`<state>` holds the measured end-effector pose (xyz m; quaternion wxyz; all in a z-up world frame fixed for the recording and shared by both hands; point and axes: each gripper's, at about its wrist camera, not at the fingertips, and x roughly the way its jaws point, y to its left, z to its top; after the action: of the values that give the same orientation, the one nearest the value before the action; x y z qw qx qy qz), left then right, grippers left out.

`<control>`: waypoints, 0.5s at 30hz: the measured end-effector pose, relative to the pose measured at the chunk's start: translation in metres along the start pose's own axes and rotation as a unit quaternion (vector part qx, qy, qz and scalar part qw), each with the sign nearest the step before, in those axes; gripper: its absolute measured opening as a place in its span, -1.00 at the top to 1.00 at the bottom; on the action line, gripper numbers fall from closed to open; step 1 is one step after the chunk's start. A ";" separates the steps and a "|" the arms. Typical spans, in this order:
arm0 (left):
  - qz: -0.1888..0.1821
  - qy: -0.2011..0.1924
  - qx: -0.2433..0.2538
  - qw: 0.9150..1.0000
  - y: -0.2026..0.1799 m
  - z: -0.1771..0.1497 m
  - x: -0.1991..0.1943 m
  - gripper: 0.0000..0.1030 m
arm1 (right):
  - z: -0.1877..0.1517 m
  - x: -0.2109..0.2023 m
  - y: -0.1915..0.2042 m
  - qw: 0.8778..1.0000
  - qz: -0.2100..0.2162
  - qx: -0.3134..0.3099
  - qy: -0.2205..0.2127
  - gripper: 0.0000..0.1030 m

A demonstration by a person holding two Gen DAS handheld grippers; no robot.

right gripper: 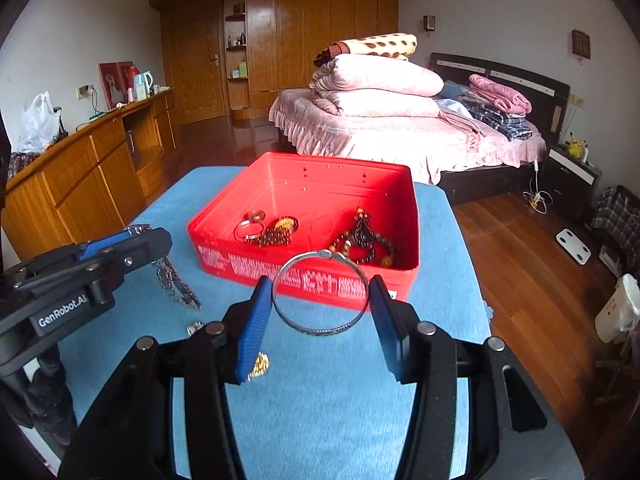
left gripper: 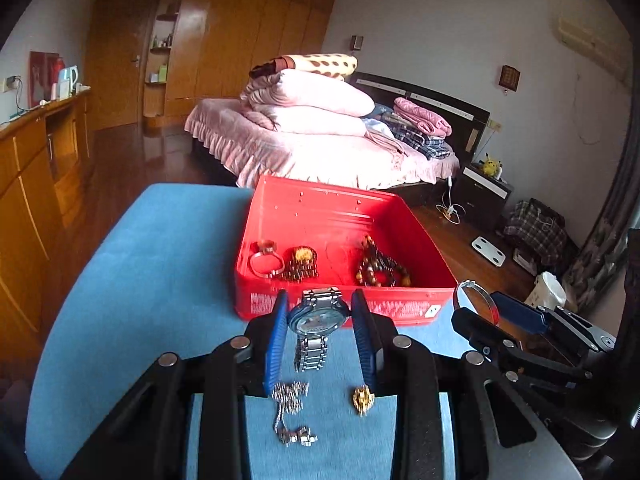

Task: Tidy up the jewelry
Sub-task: 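Carry the held watch and bangle over the red tin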

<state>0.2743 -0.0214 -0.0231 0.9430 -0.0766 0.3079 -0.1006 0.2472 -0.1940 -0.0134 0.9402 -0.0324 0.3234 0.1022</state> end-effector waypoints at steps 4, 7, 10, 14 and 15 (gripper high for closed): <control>0.007 -0.013 0.003 1.000 -0.001 0.020 0.008 0.39 | 0.021 0.008 -0.002 1.000 -0.002 -0.002 -0.004 0.07; 0.015 -0.020 0.008 1.000 -0.003 0.036 0.019 0.39 | 0.035 0.017 -0.006 1.000 -0.004 0.000 -0.003 0.07; 0.022 -0.019 0.014 0.999 -0.002 0.048 0.034 0.39 | 0.047 0.027 -0.011 1.000 -0.005 0.005 -0.001 0.07; 0.021 -0.013 0.016 1.000 -0.001 0.060 0.055 0.39 | 0.060 0.044 -0.019 1.000 -0.005 0.011 0.004 0.07; 0.023 -0.012 0.020 0.999 -0.001 0.063 0.062 0.39 | 0.062 0.048 -0.020 1.000 -0.005 0.013 0.007 0.07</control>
<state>0.3607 -0.0317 -0.0075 0.9499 -0.0523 0.2965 -0.0842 0.3257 -0.1974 0.0058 0.9388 -0.0231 0.3309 0.0928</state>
